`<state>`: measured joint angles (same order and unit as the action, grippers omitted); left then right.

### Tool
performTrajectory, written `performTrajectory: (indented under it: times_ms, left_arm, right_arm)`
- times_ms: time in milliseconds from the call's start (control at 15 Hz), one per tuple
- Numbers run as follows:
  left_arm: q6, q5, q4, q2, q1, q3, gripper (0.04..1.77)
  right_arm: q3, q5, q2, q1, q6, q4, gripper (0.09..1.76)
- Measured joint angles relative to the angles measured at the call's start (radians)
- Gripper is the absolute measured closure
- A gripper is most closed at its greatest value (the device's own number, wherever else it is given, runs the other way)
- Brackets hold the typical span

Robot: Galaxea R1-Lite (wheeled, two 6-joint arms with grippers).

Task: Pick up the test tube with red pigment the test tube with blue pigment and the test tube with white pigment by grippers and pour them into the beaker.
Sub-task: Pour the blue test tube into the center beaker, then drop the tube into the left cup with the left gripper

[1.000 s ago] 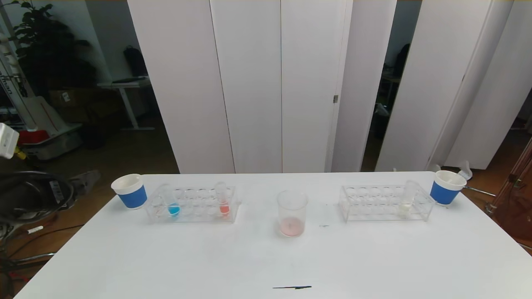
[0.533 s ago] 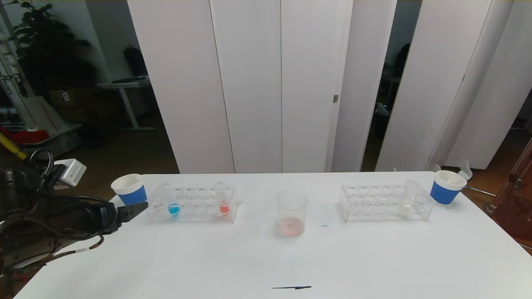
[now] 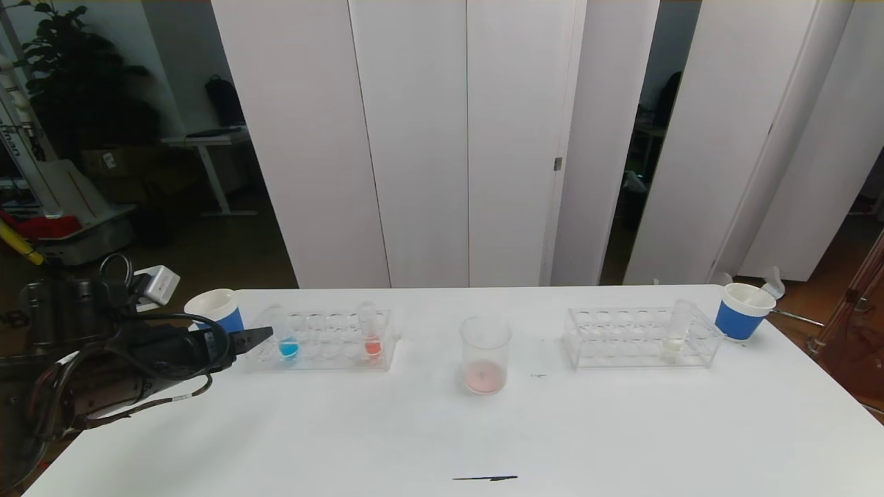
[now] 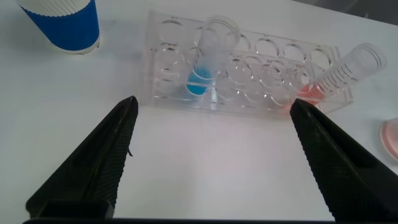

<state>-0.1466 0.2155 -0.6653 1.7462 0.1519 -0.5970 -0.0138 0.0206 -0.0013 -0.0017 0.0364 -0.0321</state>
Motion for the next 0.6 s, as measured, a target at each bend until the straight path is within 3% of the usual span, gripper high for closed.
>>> performTrajectory:
  times_ms: [600]
  left_arm:
    - [0.007, -0.086, -0.312, 0.205, -0.048, -0.036, 0.06]
  right_arm:
    - [0.000, 0.000, 0.000, 0.000, 0.000, 0.000, 0.10]
